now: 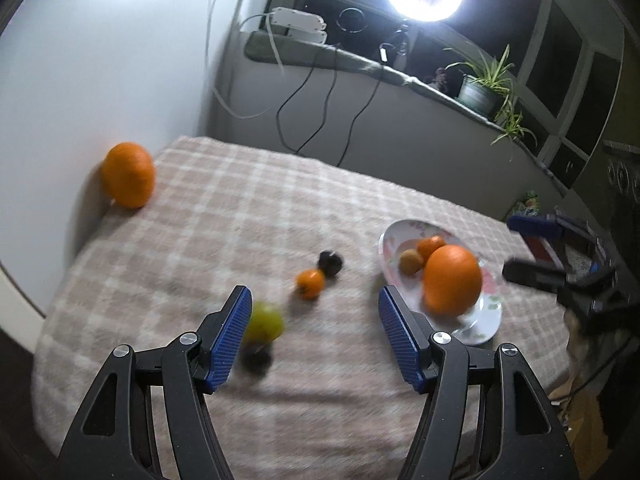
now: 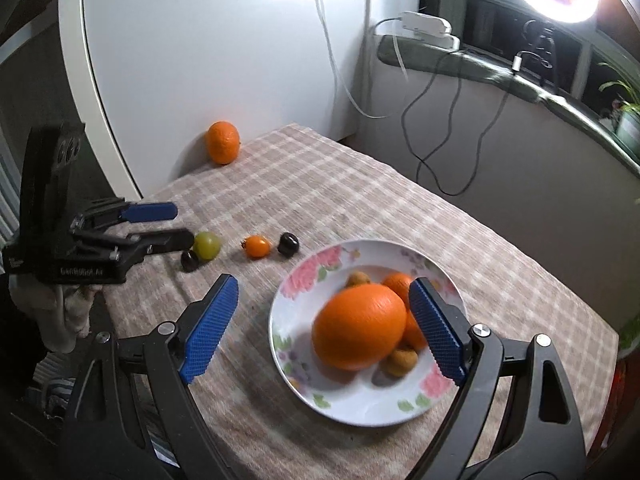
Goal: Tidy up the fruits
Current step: 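Move both grippers toward the dark plum and the kumquat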
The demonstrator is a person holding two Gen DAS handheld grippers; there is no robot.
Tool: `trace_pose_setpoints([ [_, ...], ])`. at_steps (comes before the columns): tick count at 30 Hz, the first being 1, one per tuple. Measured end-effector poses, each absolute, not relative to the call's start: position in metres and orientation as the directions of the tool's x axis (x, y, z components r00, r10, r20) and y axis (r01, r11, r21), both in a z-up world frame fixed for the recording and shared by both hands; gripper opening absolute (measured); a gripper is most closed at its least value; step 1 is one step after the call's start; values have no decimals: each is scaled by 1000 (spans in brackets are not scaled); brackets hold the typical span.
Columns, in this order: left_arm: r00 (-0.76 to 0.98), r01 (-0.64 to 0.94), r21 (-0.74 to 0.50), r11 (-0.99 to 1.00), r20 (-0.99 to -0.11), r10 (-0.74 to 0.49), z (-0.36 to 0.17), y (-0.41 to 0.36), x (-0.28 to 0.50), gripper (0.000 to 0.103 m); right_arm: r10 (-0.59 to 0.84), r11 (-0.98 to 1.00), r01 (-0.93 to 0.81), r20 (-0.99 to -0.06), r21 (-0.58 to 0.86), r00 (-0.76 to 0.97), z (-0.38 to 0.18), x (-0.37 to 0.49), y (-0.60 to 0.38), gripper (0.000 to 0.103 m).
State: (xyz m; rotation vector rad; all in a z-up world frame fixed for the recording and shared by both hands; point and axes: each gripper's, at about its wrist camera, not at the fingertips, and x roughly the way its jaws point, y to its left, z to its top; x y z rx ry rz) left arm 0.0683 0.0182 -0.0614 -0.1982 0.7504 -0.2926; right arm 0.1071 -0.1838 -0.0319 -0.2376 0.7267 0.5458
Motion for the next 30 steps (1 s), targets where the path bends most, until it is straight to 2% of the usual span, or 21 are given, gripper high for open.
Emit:
trace_pose_setpoints([
  [12, 670, 152, -296, 943, -670, -319, -86, 40, 61, 61, 422, 726, -686, -756, -50, 501, -42, 134, -123, 89],
  [17, 657, 162, -298, 941, -679, -328, -93, 40, 64, 53, 422, 675, -736, -797, -41, 432, -55, 141, -97, 74],
  [22, 637, 170, -306, 937, -691, -341, -103, 40, 65, 52, 398, 635, -771, -836, -46, 378, -69, 151, -75, 54],
  [29, 621, 172, -312, 934, -702, -349, -112, 39, 66, 44, 343, 602, -794, -872, -80, 348, -88, 165, -55, 48],
  [30, 620, 172, -311, 935, -703, -348, -112, 39, 66, 44, 334, 599, -796, -877, -87, 347, -90, 167, -52, 45],
])
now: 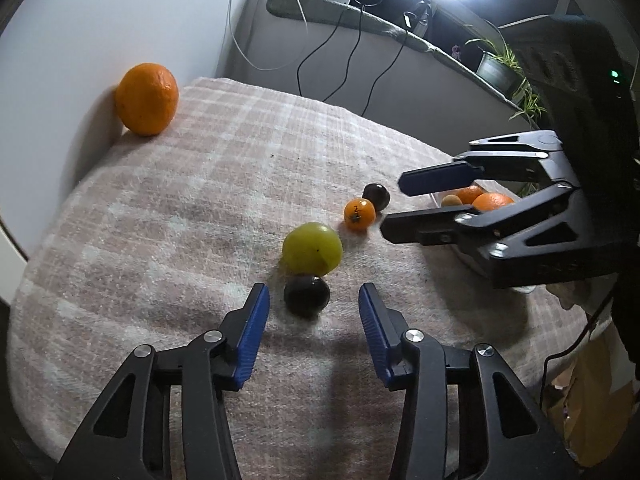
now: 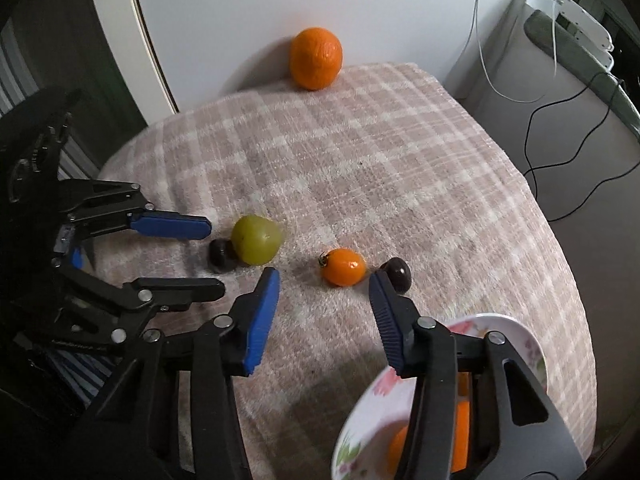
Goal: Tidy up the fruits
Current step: 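Move both grippers toward the dark plum and the kumquat, then close the left gripper on the dark plum while the right gripper grasps the kumquat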
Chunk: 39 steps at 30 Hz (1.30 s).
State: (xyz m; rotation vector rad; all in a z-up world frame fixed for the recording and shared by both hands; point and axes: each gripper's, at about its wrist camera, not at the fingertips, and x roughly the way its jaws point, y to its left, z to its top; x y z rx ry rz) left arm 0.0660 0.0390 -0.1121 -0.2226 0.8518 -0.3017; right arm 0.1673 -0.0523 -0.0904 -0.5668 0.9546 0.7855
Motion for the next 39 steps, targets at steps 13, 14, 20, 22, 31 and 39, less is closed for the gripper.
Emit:
trace_pose_setpoints([
  [13, 616, 171, -290, 942, -715, -331, -116, 37, 72, 38, 265, 567, -814, -908, -125, 323, -112, 188, -36, 40],
  [14, 616, 170, -288, 943, -715, -329, -116, 37, 73, 37, 260, 564, -816, -910, -127, 322, -114, 188, -36, 40],
  [20, 617, 170, -260, 951, -724, -308, -119, 35, 76, 32, 222, 550, -819, -917, -164, 332, -123, 189, -33, 40],
  [22, 617, 170, -255, 952, -725, -304, -119, 35, 77, 30, 220, 551, -818, -917, -165, 333, -122, 190, -32, 38],
  [31, 622, 174, -254, 951, -721, -307, -121, 37, 78, 23, 217, 567, -806, -913, -171, 346, -120, 191, -34, 29],
  [39, 632, 168, -261, 951, -712, -306, -114, 39, 73, 23, 243, 571, -805, -903, -162, 355, -110, 180, -37, 29],
])
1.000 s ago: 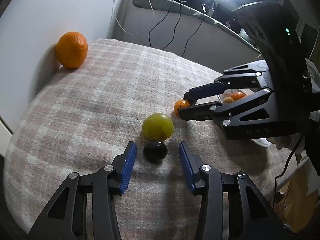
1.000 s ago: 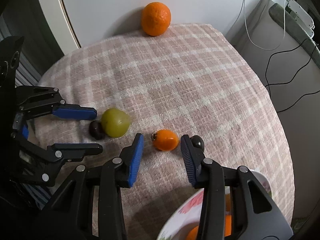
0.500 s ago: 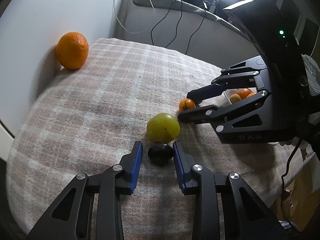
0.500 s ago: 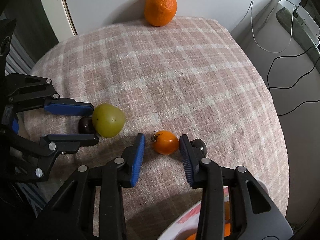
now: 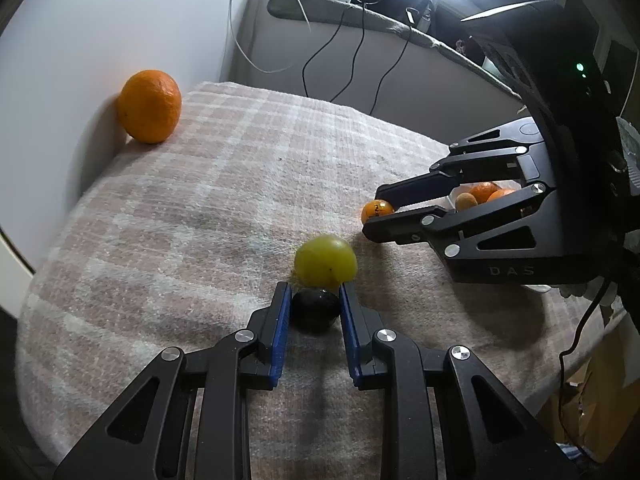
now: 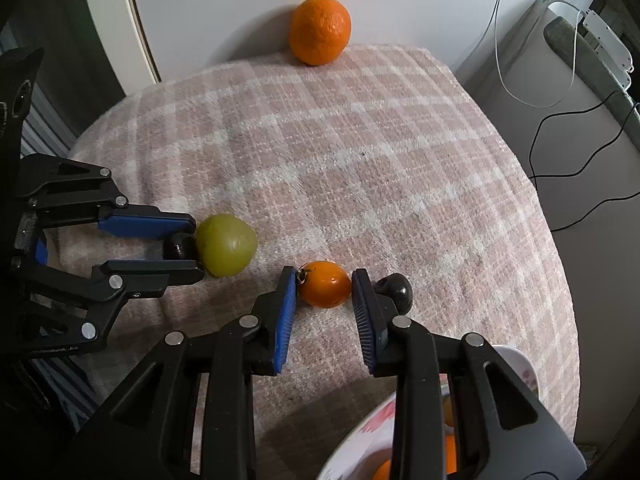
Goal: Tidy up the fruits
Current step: 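Close the left gripper on the dark plum while the right gripper grasps the kumquat, then carry the plum and kumquat over the white floral plate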
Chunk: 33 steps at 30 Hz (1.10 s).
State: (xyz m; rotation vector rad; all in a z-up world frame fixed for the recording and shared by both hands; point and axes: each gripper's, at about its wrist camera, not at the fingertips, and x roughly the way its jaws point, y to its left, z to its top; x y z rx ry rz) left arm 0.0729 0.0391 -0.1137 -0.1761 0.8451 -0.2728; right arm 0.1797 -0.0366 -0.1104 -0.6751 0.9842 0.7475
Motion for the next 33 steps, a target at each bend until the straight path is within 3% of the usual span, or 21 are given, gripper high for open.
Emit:
trace_pose_setpoints([
  [33, 669, 286, -262, 922, -634, -387, -64, -16, 68, 23, 337, 723, -685, -821, -88, 461, -52, 160, -129, 29],
])
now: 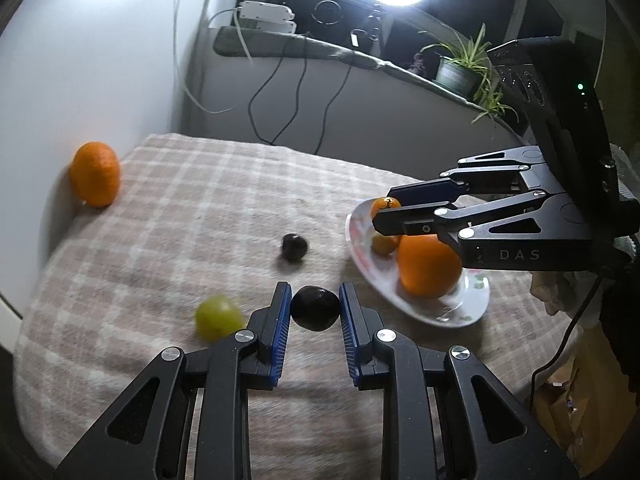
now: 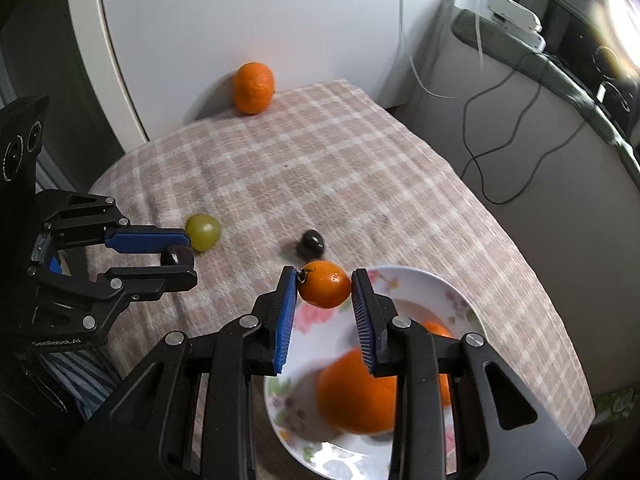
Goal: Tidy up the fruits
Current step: 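Carry the plum and kumquat over the white floral plate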
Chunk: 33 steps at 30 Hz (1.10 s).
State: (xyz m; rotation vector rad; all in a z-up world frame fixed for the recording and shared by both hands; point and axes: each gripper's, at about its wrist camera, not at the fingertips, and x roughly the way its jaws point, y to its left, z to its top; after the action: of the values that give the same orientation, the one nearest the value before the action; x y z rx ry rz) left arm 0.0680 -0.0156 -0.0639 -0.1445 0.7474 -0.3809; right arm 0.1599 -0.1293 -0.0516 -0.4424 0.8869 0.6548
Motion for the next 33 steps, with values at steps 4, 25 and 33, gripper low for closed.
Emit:
trace_pose_setpoints([
  [4, 663, 307, -266, 914, -629, -406, -62, -28, 72, 23, 341, 745, -664, -816, -68, 466, -52, 163, -146, 29],
  [25, 612, 368, -266, 891, -652, -447, -70, -78, 98, 23, 349, 819, -572, -829, 43, 437, -65, 199, -195, 29],
  [33, 602, 368, -261, 892, -665, -443, -75, -85, 106, 23, 334, 833, -551, -836, 46, 435, -72, 207, -197, 29],
])
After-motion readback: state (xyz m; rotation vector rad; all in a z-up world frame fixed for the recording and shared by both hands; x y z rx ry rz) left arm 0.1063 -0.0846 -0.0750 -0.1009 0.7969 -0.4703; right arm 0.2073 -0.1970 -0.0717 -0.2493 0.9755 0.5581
